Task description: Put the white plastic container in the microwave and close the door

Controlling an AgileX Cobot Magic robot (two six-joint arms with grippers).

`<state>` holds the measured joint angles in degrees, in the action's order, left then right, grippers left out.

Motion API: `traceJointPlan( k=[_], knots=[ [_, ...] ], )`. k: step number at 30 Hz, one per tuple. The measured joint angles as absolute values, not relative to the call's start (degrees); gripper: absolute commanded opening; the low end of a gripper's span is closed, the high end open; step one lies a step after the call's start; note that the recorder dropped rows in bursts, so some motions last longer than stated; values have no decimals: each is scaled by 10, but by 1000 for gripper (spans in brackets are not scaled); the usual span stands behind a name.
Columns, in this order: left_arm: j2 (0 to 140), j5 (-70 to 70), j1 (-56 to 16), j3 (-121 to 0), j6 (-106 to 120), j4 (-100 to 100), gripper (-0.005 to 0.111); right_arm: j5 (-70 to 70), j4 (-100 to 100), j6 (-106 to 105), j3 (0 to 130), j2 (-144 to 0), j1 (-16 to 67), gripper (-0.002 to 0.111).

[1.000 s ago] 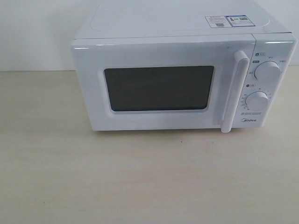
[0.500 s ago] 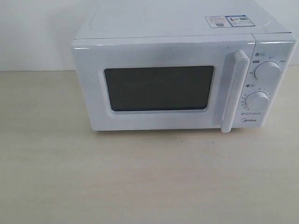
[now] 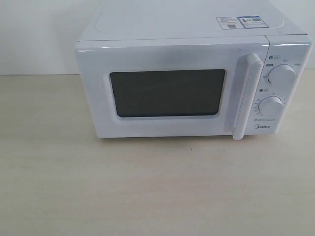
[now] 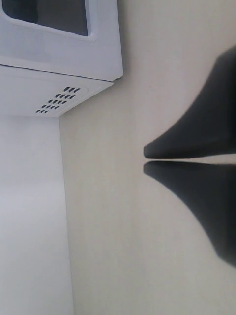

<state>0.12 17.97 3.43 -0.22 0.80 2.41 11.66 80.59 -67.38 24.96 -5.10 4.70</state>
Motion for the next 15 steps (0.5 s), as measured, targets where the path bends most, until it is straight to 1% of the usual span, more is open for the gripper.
traceJointPlan(
  k=[6, 10, 13, 14, 15],
  knots=[
    [1, 180, 34, -2, 8, 24, 4, 122, 792, -651, 250, -51, 47, 0],
    [1, 180, 34, -2, 8, 24, 4, 124, 673, -590, 241, -50, 47, 0],
    [1, 180, 34, -2, 8, 24, 4, 120, 527, -440, 211, -50, 47, 0],
    [1, 180, 34, -2, 8, 24, 4, 114, 457, -373, 197, -50, 47, 0],
    [1, 180, 34, -2, 8, 24, 4, 110, 380, -260, 174, -50, 47, 0]
  ],
)
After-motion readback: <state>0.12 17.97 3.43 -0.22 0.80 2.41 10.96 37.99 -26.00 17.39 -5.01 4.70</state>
